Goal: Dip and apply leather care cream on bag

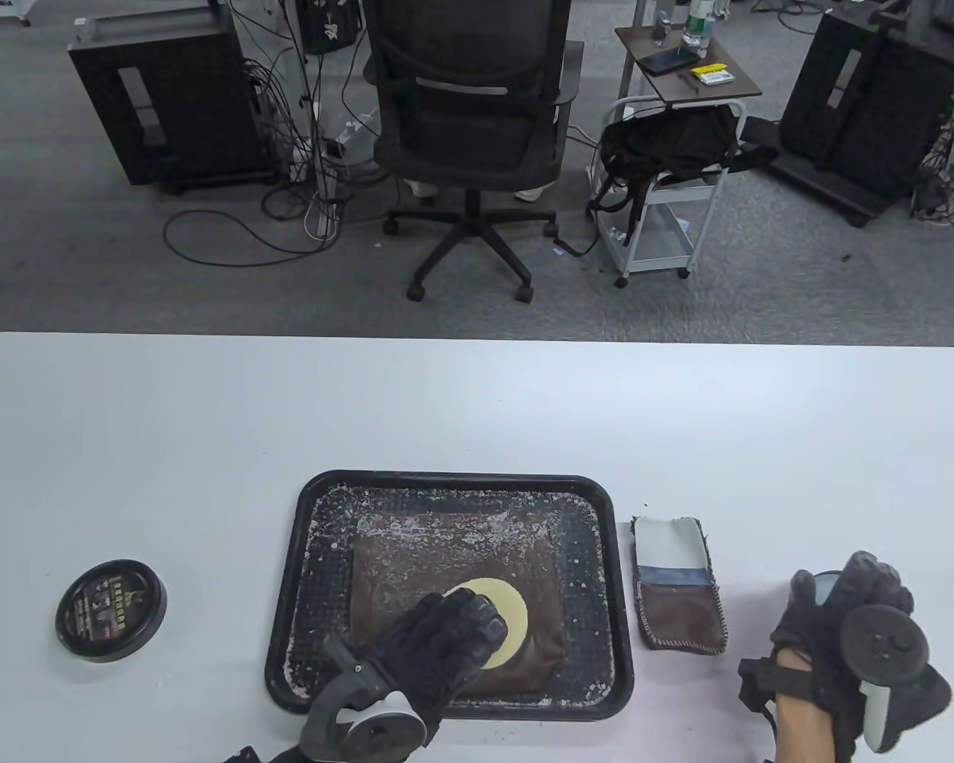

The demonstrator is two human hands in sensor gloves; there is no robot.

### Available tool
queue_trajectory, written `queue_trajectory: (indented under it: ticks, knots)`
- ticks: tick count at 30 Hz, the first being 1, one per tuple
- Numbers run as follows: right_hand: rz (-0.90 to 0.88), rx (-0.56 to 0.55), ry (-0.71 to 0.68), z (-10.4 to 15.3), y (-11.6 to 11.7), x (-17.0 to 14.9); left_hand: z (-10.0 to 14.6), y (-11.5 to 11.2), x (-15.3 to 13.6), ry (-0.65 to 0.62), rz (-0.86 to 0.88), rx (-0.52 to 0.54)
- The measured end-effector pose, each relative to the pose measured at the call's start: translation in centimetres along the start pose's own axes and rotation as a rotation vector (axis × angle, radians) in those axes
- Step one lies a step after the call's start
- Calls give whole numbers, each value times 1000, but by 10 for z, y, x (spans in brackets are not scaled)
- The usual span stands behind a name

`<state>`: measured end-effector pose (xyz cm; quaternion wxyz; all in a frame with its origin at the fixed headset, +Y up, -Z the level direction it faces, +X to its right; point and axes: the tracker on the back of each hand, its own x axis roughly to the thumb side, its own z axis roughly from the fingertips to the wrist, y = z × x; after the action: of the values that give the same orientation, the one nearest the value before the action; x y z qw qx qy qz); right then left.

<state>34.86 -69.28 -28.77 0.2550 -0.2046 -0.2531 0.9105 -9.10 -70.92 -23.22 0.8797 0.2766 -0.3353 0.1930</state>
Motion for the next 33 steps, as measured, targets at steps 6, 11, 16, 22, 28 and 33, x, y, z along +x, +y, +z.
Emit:
queue_trajectory:
  ticks: [6, 11, 16, 22, 28, 33]
  knots:
    - [6, 81, -388, 29, 20, 67, 0, -1, 0, 4, -1, 0]
    - [53, 246, -660, 56, 41, 103, -1, -1, 0, 3, -6, 0]
    - [97, 463, -788, 76, 67, 121, -1, -1, 0, 6, -4, -2]
    - [234, 660, -866, 95, 94, 130, -1, -2, 1, 4, -10, -9]
    - [292, 748, -889, 106, 108, 134, -2, -3, -1, 18, -8, -11]
    - [338, 761, -896, 108, 114, 133, -3, -3, -6, 49, -12, -29]
